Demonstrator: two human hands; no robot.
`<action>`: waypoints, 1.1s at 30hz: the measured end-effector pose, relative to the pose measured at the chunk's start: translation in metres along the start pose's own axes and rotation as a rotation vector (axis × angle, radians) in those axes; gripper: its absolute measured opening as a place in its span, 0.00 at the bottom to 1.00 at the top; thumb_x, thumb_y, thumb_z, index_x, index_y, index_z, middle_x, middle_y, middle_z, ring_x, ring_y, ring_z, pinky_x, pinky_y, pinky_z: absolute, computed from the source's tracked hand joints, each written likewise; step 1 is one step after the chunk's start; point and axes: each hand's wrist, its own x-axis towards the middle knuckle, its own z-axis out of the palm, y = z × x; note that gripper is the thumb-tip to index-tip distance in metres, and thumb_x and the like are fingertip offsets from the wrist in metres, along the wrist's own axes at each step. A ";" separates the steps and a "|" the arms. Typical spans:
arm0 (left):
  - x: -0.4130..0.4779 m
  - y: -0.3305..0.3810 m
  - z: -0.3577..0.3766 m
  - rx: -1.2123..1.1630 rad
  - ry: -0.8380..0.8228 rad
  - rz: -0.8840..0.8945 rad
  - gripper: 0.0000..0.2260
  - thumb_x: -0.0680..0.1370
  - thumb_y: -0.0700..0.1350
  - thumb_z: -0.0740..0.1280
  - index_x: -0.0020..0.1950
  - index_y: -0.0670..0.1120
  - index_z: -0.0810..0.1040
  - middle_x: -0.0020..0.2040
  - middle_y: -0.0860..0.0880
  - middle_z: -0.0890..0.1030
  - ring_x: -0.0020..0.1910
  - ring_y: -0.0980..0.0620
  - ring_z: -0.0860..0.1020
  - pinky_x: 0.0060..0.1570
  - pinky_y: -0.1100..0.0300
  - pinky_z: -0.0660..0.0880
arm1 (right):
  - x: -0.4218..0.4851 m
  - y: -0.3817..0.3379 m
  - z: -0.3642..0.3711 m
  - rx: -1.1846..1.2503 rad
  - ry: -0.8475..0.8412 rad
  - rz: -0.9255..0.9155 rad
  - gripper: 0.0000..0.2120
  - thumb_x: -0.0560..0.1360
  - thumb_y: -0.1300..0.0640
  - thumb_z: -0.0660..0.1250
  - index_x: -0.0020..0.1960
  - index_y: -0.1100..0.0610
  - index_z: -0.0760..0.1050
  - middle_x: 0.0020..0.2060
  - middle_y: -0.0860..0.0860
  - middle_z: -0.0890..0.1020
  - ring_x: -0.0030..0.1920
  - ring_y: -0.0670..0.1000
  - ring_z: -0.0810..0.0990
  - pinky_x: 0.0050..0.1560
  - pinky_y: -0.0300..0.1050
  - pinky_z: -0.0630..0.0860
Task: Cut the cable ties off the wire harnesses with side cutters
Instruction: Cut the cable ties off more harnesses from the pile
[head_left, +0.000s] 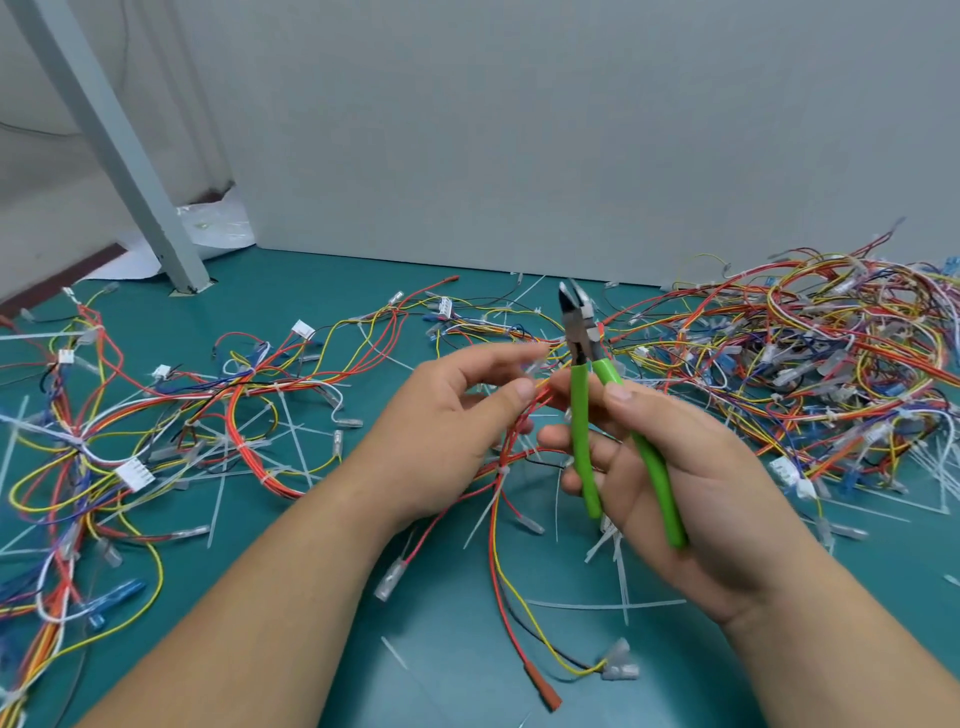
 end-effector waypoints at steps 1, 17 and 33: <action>0.000 0.000 0.000 -0.031 -0.014 -0.036 0.13 0.83 0.42 0.66 0.64 0.55 0.79 0.53 0.48 0.85 0.46 0.52 0.85 0.48 0.55 0.81 | 0.002 -0.001 -0.001 0.046 0.009 0.000 0.17 0.74 0.51 0.69 0.58 0.57 0.84 0.57 0.54 0.85 0.54 0.56 0.84 0.45 0.51 0.72; 0.002 0.002 -0.011 -0.397 -0.058 -0.048 0.14 0.78 0.48 0.65 0.58 0.45 0.84 0.42 0.41 0.84 0.43 0.44 0.83 0.44 0.59 0.76 | 0.007 -0.011 -0.010 0.345 0.092 -0.096 0.34 0.72 0.46 0.69 0.73 0.61 0.72 0.65 0.52 0.80 0.62 0.53 0.83 0.46 0.50 0.76; 0.006 -0.004 -0.006 -0.237 0.149 -0.111 0.06 0.77 0.38 0.73 0.47 0.48 0.88 0.44 0.42 0.86 0.36 0.51 0.76 0.41 0.55 0.68 | 0.009 -0.002 -0.010 0.123 0.181 -0.057 0.17 0.75 0.47 0.67 0.60 0.49 0.84 0.47 0.53 0.84 0.42 0.49 0.79 0.39 0.44 0.73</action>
